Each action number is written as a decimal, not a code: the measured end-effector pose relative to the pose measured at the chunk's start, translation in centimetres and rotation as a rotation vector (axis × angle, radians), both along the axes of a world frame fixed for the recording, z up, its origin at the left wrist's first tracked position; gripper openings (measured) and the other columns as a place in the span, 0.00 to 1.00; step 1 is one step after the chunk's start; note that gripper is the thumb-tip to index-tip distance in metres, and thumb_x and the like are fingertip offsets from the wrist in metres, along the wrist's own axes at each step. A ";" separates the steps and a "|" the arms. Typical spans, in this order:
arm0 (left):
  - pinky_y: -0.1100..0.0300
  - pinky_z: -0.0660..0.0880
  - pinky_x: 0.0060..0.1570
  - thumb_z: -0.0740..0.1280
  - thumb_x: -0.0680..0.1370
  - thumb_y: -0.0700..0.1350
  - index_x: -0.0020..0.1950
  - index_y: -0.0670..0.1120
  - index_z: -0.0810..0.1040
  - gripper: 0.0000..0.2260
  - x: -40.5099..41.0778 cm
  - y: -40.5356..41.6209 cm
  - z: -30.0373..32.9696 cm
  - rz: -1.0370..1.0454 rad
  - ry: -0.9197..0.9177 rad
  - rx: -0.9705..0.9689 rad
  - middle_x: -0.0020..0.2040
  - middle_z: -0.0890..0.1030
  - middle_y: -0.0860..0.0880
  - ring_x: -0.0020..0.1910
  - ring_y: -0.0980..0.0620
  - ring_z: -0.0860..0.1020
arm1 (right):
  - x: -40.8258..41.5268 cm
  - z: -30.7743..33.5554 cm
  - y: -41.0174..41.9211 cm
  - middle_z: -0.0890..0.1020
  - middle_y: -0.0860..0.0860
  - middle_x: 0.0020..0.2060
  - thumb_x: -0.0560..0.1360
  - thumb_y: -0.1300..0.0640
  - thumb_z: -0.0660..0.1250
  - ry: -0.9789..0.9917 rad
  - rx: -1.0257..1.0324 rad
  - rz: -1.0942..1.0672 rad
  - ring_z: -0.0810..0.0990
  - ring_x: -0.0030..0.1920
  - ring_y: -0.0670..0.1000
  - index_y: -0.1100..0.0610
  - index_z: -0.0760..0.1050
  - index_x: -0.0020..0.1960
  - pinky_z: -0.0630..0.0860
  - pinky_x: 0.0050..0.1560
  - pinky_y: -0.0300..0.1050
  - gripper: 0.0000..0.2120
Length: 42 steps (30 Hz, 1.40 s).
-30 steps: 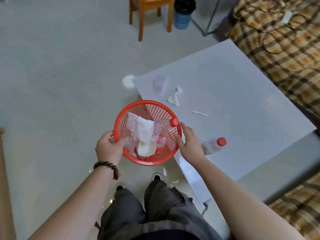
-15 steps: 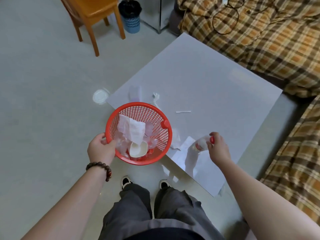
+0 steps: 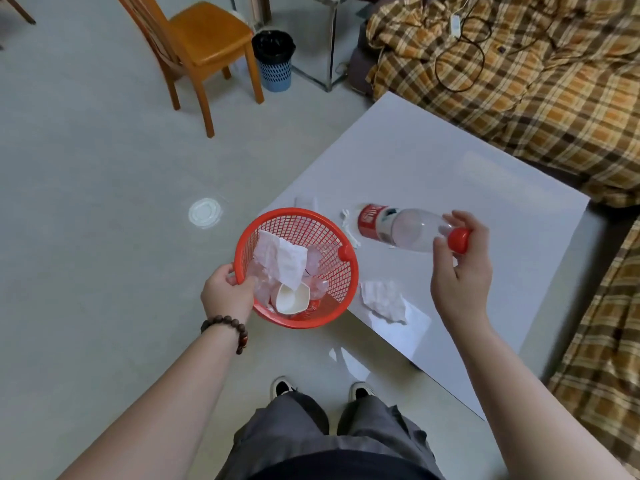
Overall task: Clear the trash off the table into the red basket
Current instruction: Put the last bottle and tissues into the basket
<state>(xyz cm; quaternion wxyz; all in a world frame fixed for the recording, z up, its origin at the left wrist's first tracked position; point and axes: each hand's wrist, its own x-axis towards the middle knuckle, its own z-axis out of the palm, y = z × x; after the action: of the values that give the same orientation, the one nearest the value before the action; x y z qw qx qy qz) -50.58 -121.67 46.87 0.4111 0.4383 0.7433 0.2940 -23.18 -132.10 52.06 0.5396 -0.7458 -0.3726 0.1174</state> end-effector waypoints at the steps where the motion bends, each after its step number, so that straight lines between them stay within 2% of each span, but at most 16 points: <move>1: 0.48 0.82 0.42 0.74 0.72 0.48 0.43 0.51 0.80 0.05 -0.5 0.6 0.2 -0.010 -0.010 0.002 0.40 0.84 0.50 0.39 0.48 0.83 | -1.4 0.7 0.9 0.77 0.41 0.56 0.76 0.56 0.60 -0.011 0.029 0.039 0.78 0.56 0.47 0.41 0.66 0.61 0.72 0.55 0.43 0.16; 3: 0.47 0.82 0.44 0.74 0.72 0.50 0.44 0.50 0.80 0.06 -1.2 1.8 0.5 -0.036 -0.031 0.006 0.41 0.84 0.49 0.40 0.48 0.83 | -4.0 1.2 2.5 0.78 0.44 0.54 0.76 0.56 0.60 -0.016 0.034 0.122 0.79 0.55 0.47 0.43 0.66 0.61 0.73 0.54 0.40 0.16; 5: 0.48 0.82 0.44 0.74 0.73 0.49 0.44 0.52 0.79 0.05 -1.8 2.7 0.9 -0.075 -0.038 0.021 0.40 0.84 0.50 0.40 0.49 0.83 | -6.2 0.7 4.1 0.78 0.44 0.51 0.75 0.54 0.60 -0.017 -0.020 0.187 0.78 0.53 0.44 0.44 0.67 0.62 0.71 0.53 0.32 0.16; 7: 0.48 0.82 0.45 0.73 0.73 0.45 0.44 0.51 0.80 0.03 -2.4 3.4 1.3 -0.128 -0.035 0.031 0.40 0.84 0.51 0.39 0.49 0.83 | -8.0 -0.3 5.6 0.76 0.42 0.47 0.75 0.54 0.60 -0.014 -0.070 0.222 0.76 0.49 0.41 0.45 0.67 0.62 0.68 0.50 0.28 0.16; 10: 0.47 0.82 0.43 0.71 0.72 0.41 0.40 0.52 0.80 0.06 -2.8 4.2 1.9 -0.210 -0.069 0.035 0.38 0.84 0.50 0.38 0.46 0.83 | -9.9 -1.8 7.4 0.75 0.44 0.46 0.77 0.56 0.61 0.016 -0.134 0.255 0.75 0.45 0.45 0.48 0.68 0.62 0.70 0.48 0.36 0.14; 12: 0.45 0.82 0.42 0.69 0.71 0.39 0.39 0.52 0.80 0.07 -2.8 4.8 2.3 -0.253 -0.086 0.032 0.37 0.85 0.49 0.38 0.45 0.83 | -10.6 -2.7 8.2 0.76 0.49 0.52 0.77 0.57 0.61 -0.028 -0.195 0.293 0.74 0.50 0.46 0.52 0.68 0.63 0.71 0.52 0.41 0.15; 15: 0.45 0.82 0.43 0.68 0.72 0.37 0.43 0.50 0.81 0.08 -2.5 5.3 2.6 -0.284 -0.088 0.034 0.39 0.85 0.47 0.38 0.45 0.84 | -11.1 -3.7 8.9 0.73 0.54 0.65 0.78 0.56 0.60 -0.141 -0.326 0.348 0.70 0.65 0.53 0.57 0.64 0.69 0.68 0.66 0.49 0.21; 18: 0.47 0.82 0.43 0.70 0.72 0.38 0.42 0.51 0.80 0.07 -2.1 5.7 2.6 -0.292 -0.074 0.035 0.39 0.85 0.48 0.39 0.46 0.84 | -10.6 -4.0 9.5 0.70 0.59 0.68 0.78 0.55 0.61 -0.303 -0.416 0.320 0.66 0.69 0.58 0.62 0.62 0.72 0.62 0.70 0.50 0.25; 20: 0.48 0.82 0.43 0.70 0.72 0.39 0.40 0.52 0.79 0.07 -1.8 6.0 2.5 -0.285 -0.057 0.029 0.38 0.84 0.50 0.39 0.47 0.84 | -9.9 -4.1 9.8 0.68 0.59 0.69 0.78 0.53 0.61 -0.317 -0.459 0.332 0.64 0.70 0.58 0.61 0.60 0.73 0.61 0.71 0.49 0.27; 23: 0.47 0.82 0.42 0.71 0.72 0.40 0.37 0.54 0.78 0.09 -1.1 6.5 2.1 -0.261 -0.044 0.002 0.37 0.84 0.52 0.38 0.47 0.83 | -8.4 -4.5 9.9 0.66 0.56 0.71 0.78 0.49 0.61 -0.249 -0.456 0.364 0.62 0.71 0.56 0.56 0.57 0.75 0.61 0.71 0.50 0.29; 27: 0.43 0.81 0.44 0.71 0.71 0.40 0.38 0.54 0.79 0.08 -0.3 7.6 1.5 -0.239 -0.033 -0.030 0.40 0.85 0.48 0.41 0.44 0.84 | -5.0 -6.2 8.5 0.68 0.55 0.69 0.79 0.48 0.60 -0.169 -0.428 0.240 0.63 0.70 0.54 0.53 0.60 0.74 0.60 0.69 0.46 0.26; 34: 0.42 0.82 0.41 0.70 0.66 0.42 0.40 0.54 0.80 0.07 0.4 10.3 0.0 -0.166 0.062 -0.034 0.40 0.85 0.46 0.39 0.42 0.84 | 0.9 -15.8 3.3 0.66 0.57 0.70 0.78 0.53 0.61 0.033 -0.771 0.101 0.61 0.71 0.56 0.57 0.62 0.72 0.62 0.69 0.50 0.24; 37: 0.46 0.82 0.39 0.71 0.67 0.42 0.40 0.57 0.82 0.08 0.4 10.8 -1.0 -0.133 0.091 -0.015 0.38 0.85 0.49 0.37 0.45 0.84 | 1.6 -20.0 2.1 0.64 0.58 0.71 0.77 0.53 0.63 0.079 -0.907 0.110 0.59 0.72 0.58 0.56 0.63 0.72 0.60 0.70 0.51 0.25; 39: 0.54 0.81 0.32 0.72 0.70 0.40 0.39 0.59 0.82 0.12 0.3 10.9 -1.9 -0.113 0.088 -0.008 0.34 0.85 0.53 0.32 0.50 0.84 | 1.8 -22.3 1.9 0.62 0.57 0.73 0.76 0.53 0.64 0.101 -0.977 0.140 0.57 0.72 0.58 0.55 0.63 0.72 0.60 0.70 0.51 0.26; 42: 0.62 0.77 0.25 0.70 0.72 0.36 0.43 0.53 0.81 0.10 0.1 11.0 -3.1 -0.063 0.067 -0.036 0.36 0.85 0.52 0.27 0.57 0.82 | 1.9 -25.0 2.3 0.61 0.54 0.73 0.76 0.56 0.61 0.135 -1.053 0.177 0.59 0.70 0.59 0.52 0.62 0.72 0.64 0.67 0.52 0.25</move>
<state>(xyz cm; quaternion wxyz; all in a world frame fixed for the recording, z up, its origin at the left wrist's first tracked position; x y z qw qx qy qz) -50.53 -110.65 43.76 0.4028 0.4638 0.7475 0.2528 -21.33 -129.78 27.08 0.1033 -0.8721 -0.2892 0.3809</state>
